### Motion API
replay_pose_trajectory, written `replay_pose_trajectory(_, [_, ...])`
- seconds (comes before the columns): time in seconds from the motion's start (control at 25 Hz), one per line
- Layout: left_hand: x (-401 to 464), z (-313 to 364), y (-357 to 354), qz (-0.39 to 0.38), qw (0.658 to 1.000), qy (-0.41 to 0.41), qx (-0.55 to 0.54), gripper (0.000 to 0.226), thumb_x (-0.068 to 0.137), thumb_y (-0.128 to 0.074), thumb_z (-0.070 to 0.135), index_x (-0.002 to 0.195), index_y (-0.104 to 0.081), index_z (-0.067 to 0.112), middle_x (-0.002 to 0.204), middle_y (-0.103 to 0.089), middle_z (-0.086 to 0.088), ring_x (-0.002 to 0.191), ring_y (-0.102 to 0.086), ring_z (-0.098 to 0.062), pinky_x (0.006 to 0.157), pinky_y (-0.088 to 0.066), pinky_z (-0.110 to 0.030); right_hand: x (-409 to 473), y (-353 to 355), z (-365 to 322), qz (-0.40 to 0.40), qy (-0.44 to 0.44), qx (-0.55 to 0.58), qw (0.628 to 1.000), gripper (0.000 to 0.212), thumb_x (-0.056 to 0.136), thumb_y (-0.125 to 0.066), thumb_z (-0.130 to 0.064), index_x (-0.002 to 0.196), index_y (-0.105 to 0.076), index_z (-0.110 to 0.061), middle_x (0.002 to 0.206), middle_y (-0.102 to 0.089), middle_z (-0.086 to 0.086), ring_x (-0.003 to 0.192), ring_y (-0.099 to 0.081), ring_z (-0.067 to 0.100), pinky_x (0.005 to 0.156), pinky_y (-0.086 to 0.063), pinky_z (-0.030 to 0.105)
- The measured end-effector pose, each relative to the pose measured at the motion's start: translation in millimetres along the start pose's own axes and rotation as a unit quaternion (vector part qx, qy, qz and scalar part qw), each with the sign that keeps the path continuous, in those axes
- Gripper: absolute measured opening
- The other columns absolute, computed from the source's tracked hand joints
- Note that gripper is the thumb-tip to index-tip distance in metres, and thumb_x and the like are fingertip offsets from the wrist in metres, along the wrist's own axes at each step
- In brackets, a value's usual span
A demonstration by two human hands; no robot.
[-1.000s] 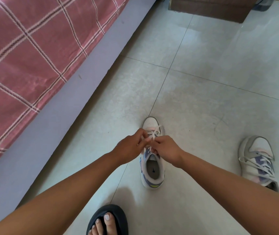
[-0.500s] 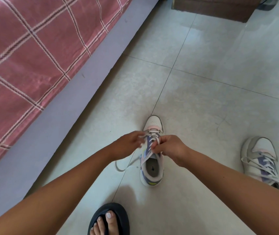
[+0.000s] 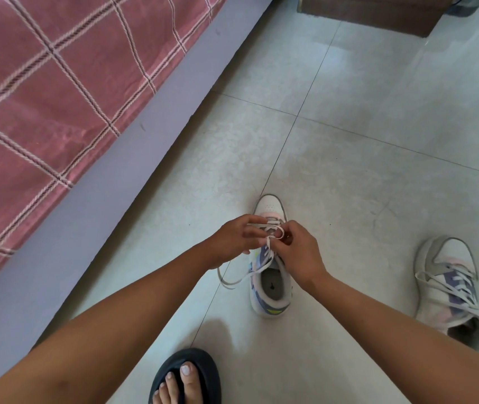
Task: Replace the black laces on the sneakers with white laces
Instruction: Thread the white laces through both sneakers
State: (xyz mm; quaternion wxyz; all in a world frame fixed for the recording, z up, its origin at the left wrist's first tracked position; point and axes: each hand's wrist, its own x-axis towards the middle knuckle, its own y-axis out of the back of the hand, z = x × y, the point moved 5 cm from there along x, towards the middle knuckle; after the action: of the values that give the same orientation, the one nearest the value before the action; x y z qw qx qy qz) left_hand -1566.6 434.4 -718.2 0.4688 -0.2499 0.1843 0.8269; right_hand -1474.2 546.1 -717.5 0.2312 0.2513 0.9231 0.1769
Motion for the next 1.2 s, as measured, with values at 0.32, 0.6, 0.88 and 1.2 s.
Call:
replay_pose_trajectory(0.32, [-4.0,11.3,15.0,0.118,0.914,-0.145,0.36,0.036,0.086,-0.059,0.005,0.115,-0.041,0.015,0.079,-0.061,-0.002,0.068,-0.056,-0.017,0.064,-0.045,-0.024,-11.7,25.5,19.6,-0.08,-0.047,-0.079,0.993,0.018,0.084,-0.069,-0.028,0.073,-0.063,-0.015,0.07,-0.061,0.0,0.062,-0.05,0.011,0.059,-0.04,0.024])
replay_pose_trajectory(0.6, [12.5,-7.6,21.5,0.241,0.947,0.014,0.211,0.015,0.086,-0.058,0.004,0.097,-0.049,0.011,0.088,-0.054,-0.004,0.077,-0.051,-0.018,0.062,-0.039,-0.022,-21.5,22.7,24.3,-0.146,-0.105,0.072,0.981,0.022,0.088,-0.066,-0.024,0.078,-0.062,-0.005,0.068,-0.061,0.005,0.053,-0.051,0.007,0.051,-0.045,0.015])
replay_pose_trajectory(0.88, [16.4,-13.1,21.5,0.17,0.972,0.085,0.141,0.013,0.091,-0.05,0.01,0.081,-0.056,0.006,0.077,-0.061,-0.009,0.061,-0.057,-0.019,0.047,-0.035,-0.019,-16.5,29.3,23.5,-0.102,-0.125,0.131,0.978,0.023,0.091,-0.061,-0.029,0.076,-0.067,-0.012,0.067,-0.068,-0.003,0.064,-0.06,0.011,0.06,-0.049,0.021])
replay_pose_trajectory(1.2, [20.8,-11.4,28.7,0.188,0.901,0.085,0.382,0.02,0.094,-0.042,0.019,0.083,-0.054,0.008,0.076,-0.055,-0.006,0.064,-0.054,-0.023,0.054,-0.032,-0.023,-19.8,12.9,21.1,-0.119,-0.249,0.421,0.864,0.04,0.099,-0.042,-0.03,0.064,-0.054,-0.015,0.072,-0.068,0.008,0.08,-0.067,0.018,0.078,-0.048,0.033])
